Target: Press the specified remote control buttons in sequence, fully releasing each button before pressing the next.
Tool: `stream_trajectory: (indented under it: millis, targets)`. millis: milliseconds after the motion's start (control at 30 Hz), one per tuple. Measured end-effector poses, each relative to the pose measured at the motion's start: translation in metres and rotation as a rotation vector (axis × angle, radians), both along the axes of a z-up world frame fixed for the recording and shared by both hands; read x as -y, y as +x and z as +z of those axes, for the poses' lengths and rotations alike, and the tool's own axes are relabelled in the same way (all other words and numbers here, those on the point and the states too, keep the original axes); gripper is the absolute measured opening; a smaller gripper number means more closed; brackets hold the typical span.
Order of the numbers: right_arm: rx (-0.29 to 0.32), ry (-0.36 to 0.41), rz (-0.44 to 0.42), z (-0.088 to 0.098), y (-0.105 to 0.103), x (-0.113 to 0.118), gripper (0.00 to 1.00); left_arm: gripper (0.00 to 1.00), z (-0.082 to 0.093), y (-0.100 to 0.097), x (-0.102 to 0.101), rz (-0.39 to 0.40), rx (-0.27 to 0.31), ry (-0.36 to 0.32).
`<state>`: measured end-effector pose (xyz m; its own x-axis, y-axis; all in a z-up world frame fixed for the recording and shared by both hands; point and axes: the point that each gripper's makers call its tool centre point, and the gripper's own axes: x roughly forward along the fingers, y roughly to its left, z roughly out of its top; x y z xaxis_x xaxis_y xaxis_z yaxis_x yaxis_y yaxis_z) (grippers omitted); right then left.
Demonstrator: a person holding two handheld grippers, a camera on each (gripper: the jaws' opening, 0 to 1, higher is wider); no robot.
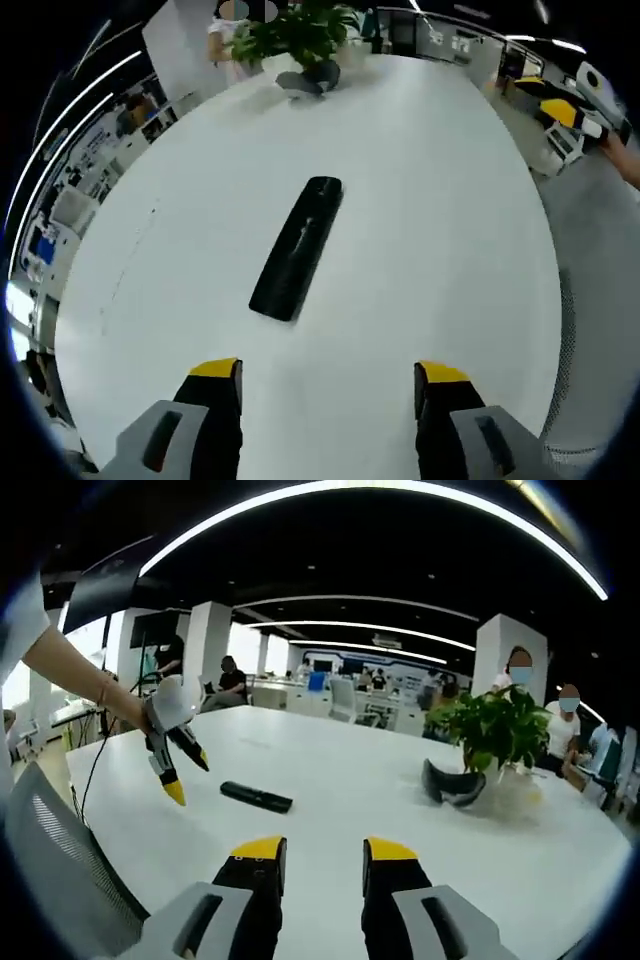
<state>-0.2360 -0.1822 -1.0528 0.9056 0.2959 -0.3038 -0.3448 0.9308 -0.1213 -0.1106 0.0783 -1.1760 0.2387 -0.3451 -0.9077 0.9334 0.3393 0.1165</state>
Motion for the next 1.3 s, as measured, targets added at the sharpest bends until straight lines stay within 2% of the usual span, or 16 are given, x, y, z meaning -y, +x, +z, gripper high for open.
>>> stream_trajectory:
  millis: [100,200,433,500,567,667,767,833,900,967,1033,1067,1100,1200,1267,1300]
  targets:
    - [-0.017,-0.002,0.008,-0.003,0.0,-0.002,0.28,0.71,-0.003,0.008,0.014,0.022,-0.044,-0.043]
    - [-0.029,-0.012,0.023,-0.006,0.0,-0.005,0.27,0.7,-0.001,0.018,0.034,0.052,-0.077,-0.133]
    - [-0.044,-0.012,0.021,-0.009,0.0,-0.004,0.26,0.59,-0.007,0.042,0.041,0.107,-0.125,-0.144]
    - [-0.049,-0.015,0.02,-0.01,0.0,-0.004,0.26,0.54,-0.008,0.045,0.045,0.147,-0.165,-0.152]
    - [-0.051,-0.017,0.019,-0.01,0.0,-0.003,0.26,0.47,-0.009,0.051,0.049,0.139,-0.166,-0.143]
    - [-0.063,-0.023,0.017,-0.013,0.001,-0.003,0.25,0.38,-0.011,0.059,0.049,0.096,-0.126,-0.081]
    - [-0.07,-0.027,0.022,-0.014,0.001,-0.004,0.24,0.38,-0.014,0.063,0.051,0.051,-0.113,-0.058]
    - [-0.078,-0.034,0.026,-0.016,0.001,-0.005,0.24,0.38,-0.014,0.061,0.052,-0.036,-0.109,-0.034]
    - [-0.083,-0.036,0.028,-0.017,0.001,-0.006,0.23,0.37,-0.013,0.06,0.053,-0.022,-0.122,-0.029]
    - [-0.085,-0.037,0.031,-0.017,0.001,-0.006,0.23,0.34,-0.014,0.056,0.053,-0.11,-0.124,0.001]
    - [-0.086,-0.036,0.034,-0.017,0.0,-0.007,0.23,0.27,-0.014,0.047,0.055,-0.307,-0.093,0.054]
    - [-0.088,-0.037,0.036,-0.018,0.0,-0.007,0.23,0.25,-0.017,0.04,0.057,-0.364,-0.1,0.083]
    - [-0.089,-0.037,0.037,-0.018,0.0,-0.008,0.23,0.24,-0.015,0.045,0.057,-0.348,-0.066,0.102]
    - [-0.088,-0.037,0.037,-0.018,0.0,-0.008,0.23,0.24,-0.018,0.046,0.056,-0.308,-0.076,0.13]
    - [-0.087,-0.032,0.034,-0.017,0.0,-0.007,0.23,0.24,-0.018,0.046,0.054,-0.234,-0.107,0.123]
    - [-0.085,-0.03,0.032,-0.017,0.0,-0.007,0.23,0.24,-0.018,0.048,0.054,-0.248,-0.104,0.123]
